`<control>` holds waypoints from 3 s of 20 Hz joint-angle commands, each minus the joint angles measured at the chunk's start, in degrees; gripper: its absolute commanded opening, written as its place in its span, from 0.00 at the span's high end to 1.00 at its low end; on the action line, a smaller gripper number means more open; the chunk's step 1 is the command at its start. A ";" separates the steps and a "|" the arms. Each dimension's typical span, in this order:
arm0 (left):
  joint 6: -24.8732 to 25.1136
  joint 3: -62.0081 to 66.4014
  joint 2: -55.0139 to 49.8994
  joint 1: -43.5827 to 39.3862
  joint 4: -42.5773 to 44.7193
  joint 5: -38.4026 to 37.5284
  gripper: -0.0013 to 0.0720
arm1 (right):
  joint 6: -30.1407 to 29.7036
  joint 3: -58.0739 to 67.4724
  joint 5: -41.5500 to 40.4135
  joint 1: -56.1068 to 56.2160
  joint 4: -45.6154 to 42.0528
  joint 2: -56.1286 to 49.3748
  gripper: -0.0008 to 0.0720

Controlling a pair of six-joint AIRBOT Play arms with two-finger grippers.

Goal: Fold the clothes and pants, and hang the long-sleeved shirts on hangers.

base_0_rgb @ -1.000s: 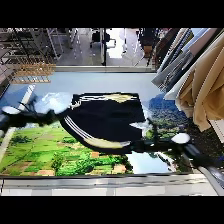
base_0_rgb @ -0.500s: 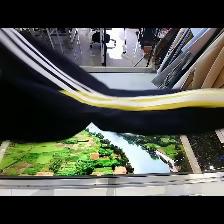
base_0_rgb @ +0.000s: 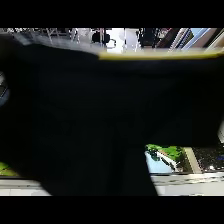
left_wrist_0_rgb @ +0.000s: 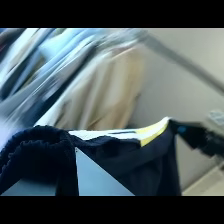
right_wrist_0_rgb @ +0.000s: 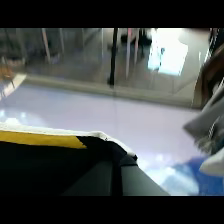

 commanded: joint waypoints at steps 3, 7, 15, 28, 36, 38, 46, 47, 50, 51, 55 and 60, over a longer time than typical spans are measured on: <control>-3.48 -13.51 -21.16 -13.75 26.86 19.32 0.95 | -0.09 -11.39 -1.01 -0.02 2.56 -30.45 0.97; -5.03 -7.65 -39.67 -14.95 20.22 29.05 0.95 | -0.07 -11.52 -11.23 -0.07 -0.35 -42.66 0.97; -0.83 -0.04 -36.04 -13.70 20.00 18.47 0.95 | -4.87 -2.89 -2.05 -0.02 5.99 -37.16 0.97; 1.81 0.11 22.08 -11.04 19.50 15.78 0.95 | -9.14 0.85 -1.20 -0.07 -3.15 11.13 0.97; 1.79 0.20 22.51 -11.04 19.50 19.76 0.94 | -13.70 0.85 -10.01 -0.07 -5.70 11.76 0.97; 1.55 0.17 16.57 -11.04 19.54 17.20 0.95 | -15.82 0.85 -9.57 -0.07 -5.77 4.35 0.97; 0.48 0.15 -26.05 -15.21 27.76 12.24 0.95 | -19.71 0.85 -20.15 -0.07 -4.00 -41.55 0.97; -0.70 0.17 -32.68 -15.85 27.45 16.48 0.95 | -19.67 0.85 -23.78 -0.09 -4.02 -46.25 0.97; -3.13 1.60 -45.88 -16.26 24.15 23.41 0.95 | -18.95 0.85 -29.86 -0.07 -3.93 -54.77 0.97; -3.08 2.29 -47.34 -16.24 23.26 23.50 0.95 | -18.97 0.85 -29.97 -0.07 -3.65 -55.39 0.97; -2.91 4.96 -47.50 -16.15 23.39 28.72 0.95 | -18.97 0.87 -27.50 -0.07 -0.81 -53.79 0.97; -4.57 7.13 -46.64 -12.07 23.41 16.50 0.95 | -18.97 0.85 -3.58 -0.02 11.17 -46.84 0.97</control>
